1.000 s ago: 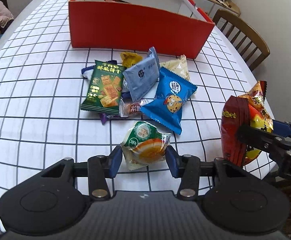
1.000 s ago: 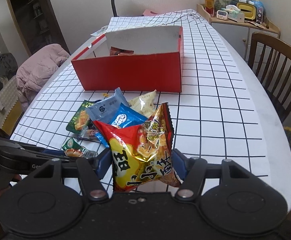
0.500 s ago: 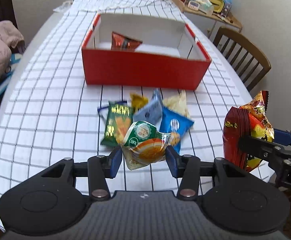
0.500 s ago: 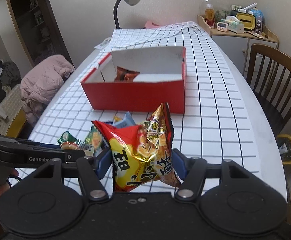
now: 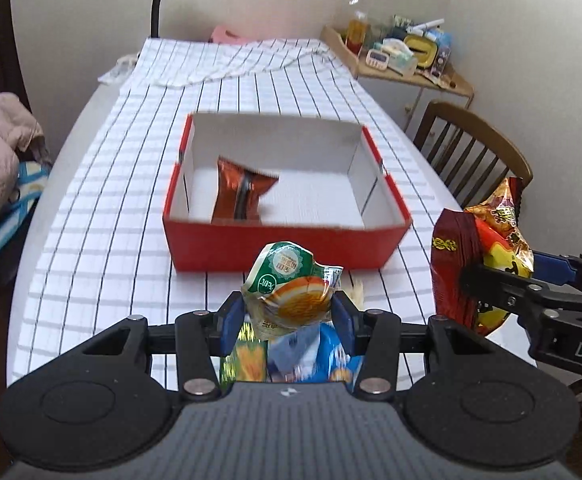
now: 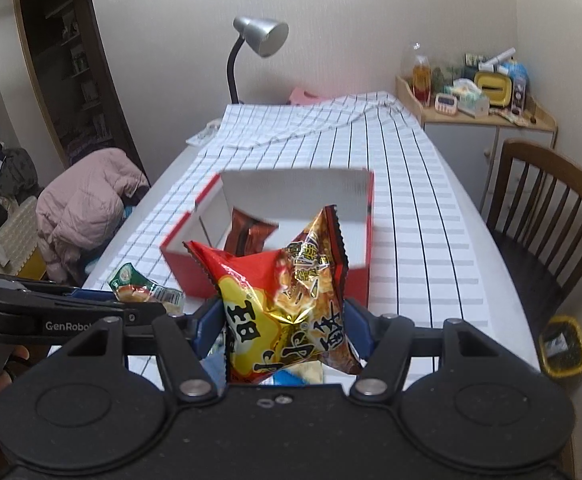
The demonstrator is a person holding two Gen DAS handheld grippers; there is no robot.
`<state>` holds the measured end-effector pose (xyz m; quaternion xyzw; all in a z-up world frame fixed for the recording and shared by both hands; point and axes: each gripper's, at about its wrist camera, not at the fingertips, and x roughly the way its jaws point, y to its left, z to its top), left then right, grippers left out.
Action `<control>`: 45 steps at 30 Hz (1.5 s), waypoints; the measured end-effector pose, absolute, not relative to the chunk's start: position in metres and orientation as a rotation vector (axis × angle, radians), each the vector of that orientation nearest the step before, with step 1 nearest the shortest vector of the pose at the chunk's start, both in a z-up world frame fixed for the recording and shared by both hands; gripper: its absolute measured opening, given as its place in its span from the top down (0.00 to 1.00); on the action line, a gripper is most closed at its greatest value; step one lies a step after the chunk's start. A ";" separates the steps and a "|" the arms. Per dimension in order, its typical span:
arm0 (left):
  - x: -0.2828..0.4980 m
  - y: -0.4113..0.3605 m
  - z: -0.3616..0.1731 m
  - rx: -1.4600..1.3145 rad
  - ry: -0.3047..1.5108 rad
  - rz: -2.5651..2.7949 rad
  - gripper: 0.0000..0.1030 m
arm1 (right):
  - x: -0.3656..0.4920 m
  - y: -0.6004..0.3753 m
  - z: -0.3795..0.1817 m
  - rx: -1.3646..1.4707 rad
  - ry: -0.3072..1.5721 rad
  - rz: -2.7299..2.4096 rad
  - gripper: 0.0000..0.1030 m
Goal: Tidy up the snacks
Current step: 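Lift and carry the chip bag and pastry pack with both tools over the box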
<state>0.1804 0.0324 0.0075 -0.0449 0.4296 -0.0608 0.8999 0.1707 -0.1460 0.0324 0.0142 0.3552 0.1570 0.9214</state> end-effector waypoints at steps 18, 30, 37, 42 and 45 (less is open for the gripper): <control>0.275 0.043 0.036 -0.045 0.847 -0.129 0.55 | 0.268 -0.126 0.034 0.020 0.721 0.279 0.39; 0.354 0.064 0.007 -0.014 0.907 -0.087 0.55 | 0.334 -0.107 -0.003 -0.007 0.801 0.219 0.39; 0.390 0.072 -0.018 -0.002 0.933 -0.077 0.54 | 0.366 -0.095 -0.031 -0.038 0.878 0.197 0.38; 0.410 0.068 -0.034 0.017 0.953 -0.086 0.54 | 0.383 -0.089 -0.052 -0.047 0.930 0.179 0.38; 0.419 0.066 -0.043 0.025 0.971 -0.094 0.54 | 0.391 -0.086 -0.066 -0.053 0.963 0.167 0.38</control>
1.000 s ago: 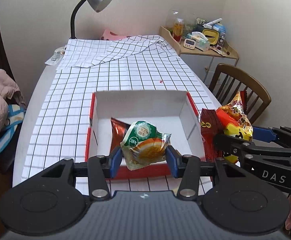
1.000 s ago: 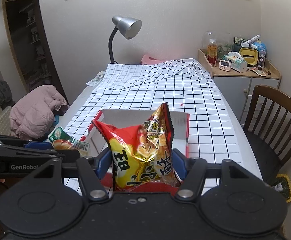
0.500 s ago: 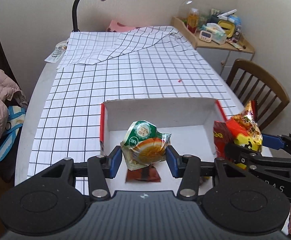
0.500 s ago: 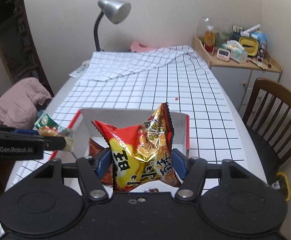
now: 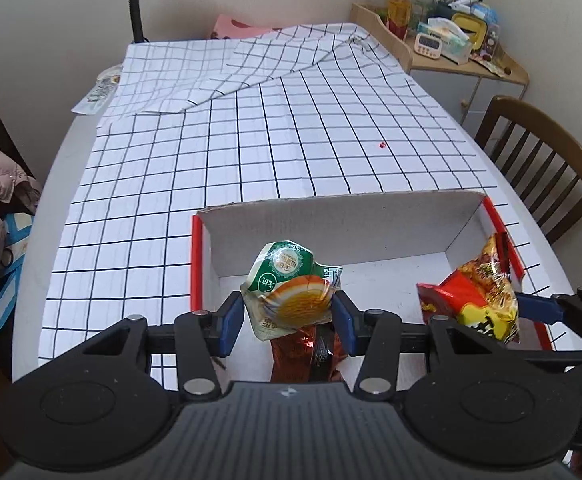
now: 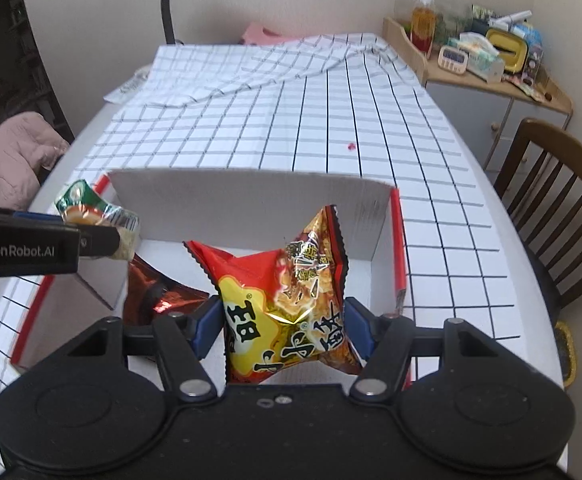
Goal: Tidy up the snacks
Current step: 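Lift and carry the chip bag and pastry pack with both tools over the box, then open both tools to release the chip bag and pastry pack into the box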
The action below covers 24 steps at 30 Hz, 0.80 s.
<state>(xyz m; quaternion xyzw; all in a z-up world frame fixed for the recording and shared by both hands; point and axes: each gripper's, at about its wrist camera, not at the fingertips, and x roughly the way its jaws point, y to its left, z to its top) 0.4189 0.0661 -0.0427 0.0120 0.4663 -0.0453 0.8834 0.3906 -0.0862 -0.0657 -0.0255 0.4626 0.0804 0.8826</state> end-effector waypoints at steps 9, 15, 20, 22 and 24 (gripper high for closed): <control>0.437 0.063 -0.070 0.040 1.036 -0.120 0.54 | 0.405 -0.083 -0.092 -0.067 1.047 0.164 0.38; 0.442 0.062 -0.082 0.052 1.065 -0.124 0.54 | 0.407 -0.079 -0.094 -0.091 1.052 0.157 0.37; 0.444 0.062 -0.083 0.057 1.069 -0.125 0.53 | 0.407 -0.077 -0.095 -0.118 1.060 0.160 0.35; 0.445 0.061 -0.083 0.057 1.069 -0.124 0.52 | 0.408 -0.077 -0.096 -0.117 1.061 0.161 0.34; 0.445 0.062 -0.083 0.050 1.069 -0.122 0.51 | 0.409 -0.076 -0.096 -0.120 1.063 0.161 0.33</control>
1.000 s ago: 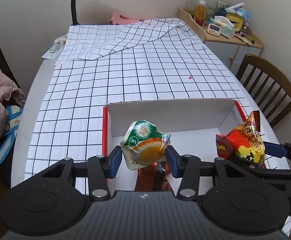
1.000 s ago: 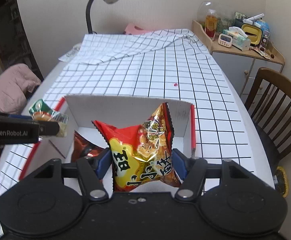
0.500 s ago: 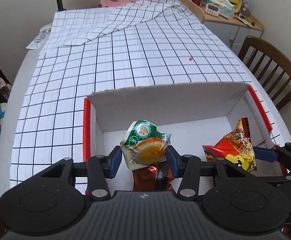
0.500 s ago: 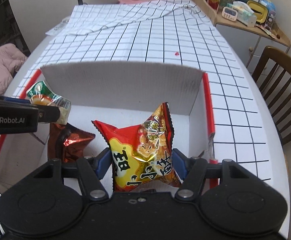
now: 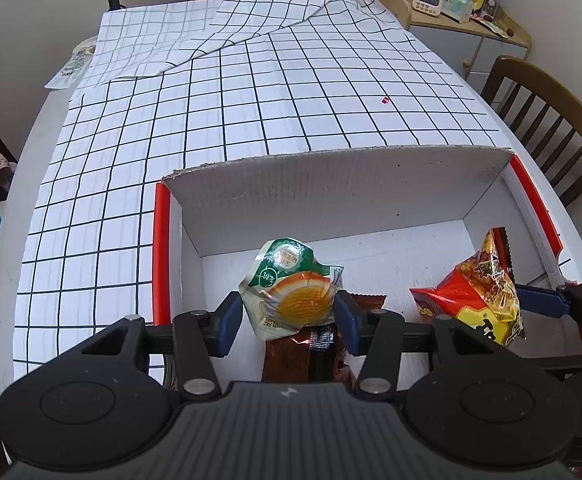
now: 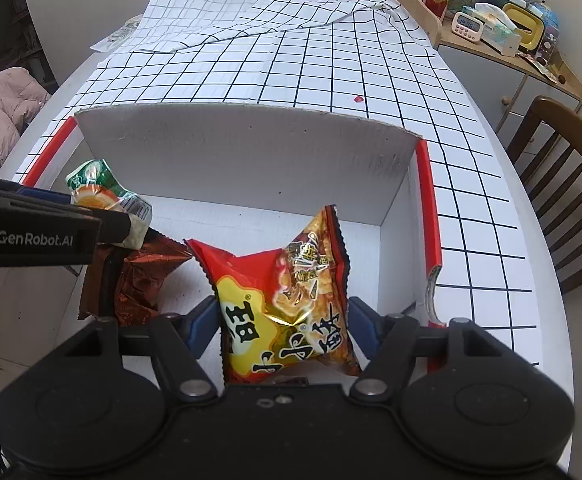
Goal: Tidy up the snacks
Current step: 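Open both tools to release the chip bag and pastry pack into the box, then move both tools back out of the box toward the remaining snack pile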
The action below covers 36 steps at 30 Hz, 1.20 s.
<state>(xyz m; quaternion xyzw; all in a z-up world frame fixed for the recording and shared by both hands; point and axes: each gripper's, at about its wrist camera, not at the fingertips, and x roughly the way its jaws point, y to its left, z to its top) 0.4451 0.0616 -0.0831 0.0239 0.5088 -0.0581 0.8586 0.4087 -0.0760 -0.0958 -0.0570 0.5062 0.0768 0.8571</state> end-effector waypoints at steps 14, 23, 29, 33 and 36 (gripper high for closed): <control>0.440 0.065 -0.070 0.019 1.039 -0.111 0.46 | 0.400 -0.081 -0.086 -0.100 1.030 0.165 0.21; 0.419 0.058 -0.045 0.025 0.994 -0.126 0.45 | 0.382 -0.089 -0.058 -0.067 0.976 0.190 0.18; 0.398 0.053 -0.024 0.022 0.947 -0.129 0.45 | 0.365 -0.099 -0.039 -0.043 0.934 0.203 0.16; 0.383 0.048 -0.011 0.025 0.920 -0.133 0.45 | 0.352 -0.105 -0.027 -0.029 0.909 0.217 0.16; 0.370 0.045 -0.003 0.028 0.903 -0.136 0.45 | 0.340 -0.109 -0.019 -0.019 0.887 0.231 0.14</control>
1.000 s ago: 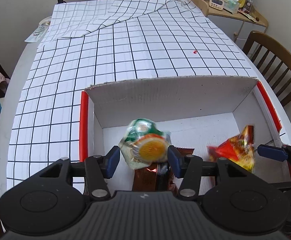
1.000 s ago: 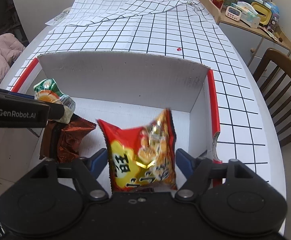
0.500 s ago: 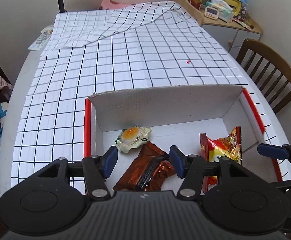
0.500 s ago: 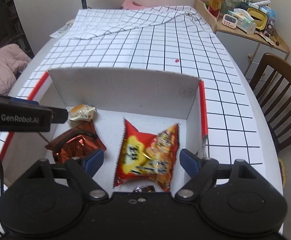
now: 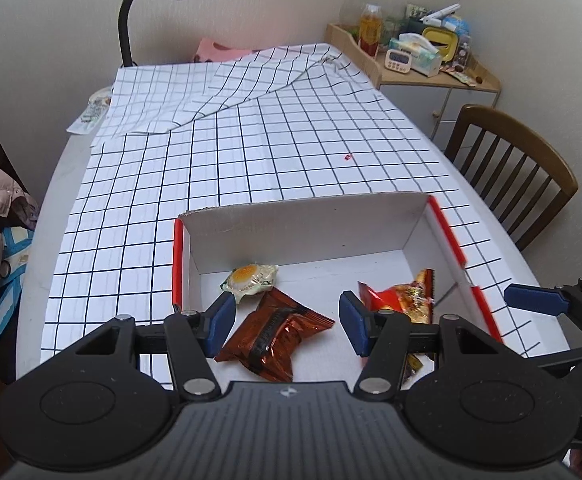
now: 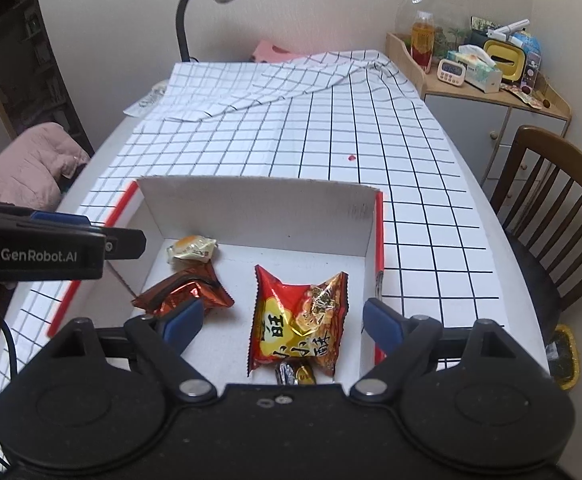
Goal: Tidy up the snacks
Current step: 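Move both tools back out of the box toward the remaining snack pile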
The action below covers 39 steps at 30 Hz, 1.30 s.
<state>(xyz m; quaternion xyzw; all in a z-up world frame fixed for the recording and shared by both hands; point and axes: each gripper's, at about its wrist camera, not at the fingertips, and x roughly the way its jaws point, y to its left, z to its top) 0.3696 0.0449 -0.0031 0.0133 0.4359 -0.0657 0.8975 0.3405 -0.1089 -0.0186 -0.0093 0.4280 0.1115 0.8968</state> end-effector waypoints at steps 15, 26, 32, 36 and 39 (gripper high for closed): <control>0.301 0.038 0.032 0.010 0.825 -0.143 0.37 | 0.280 -0.122 0.022 0.012 0.787 0.308 0.07; 0.247 0.040 0.045 0.021 0.773 -0.143 0.29 | 0.230 -0.127 0.036 0.013 0.734 0.376 0.01; 0.220 0.043 0.045 0.013 0.757 -0.147 0.23 | 0.207 -0.130 0.039 0.013 0.709 0.400 0.01; 0.207 0.044 0.042 0.004 0.755 -0.150 0.18 | 0.195 -0.131 0.034 0.000 0.709 0.406 0.00; 0.197 0.044 0.036 0.000 0.755 -0.159 0.17 | 0.186 -0.133 0.028 0.006 0.713 0.408 0.01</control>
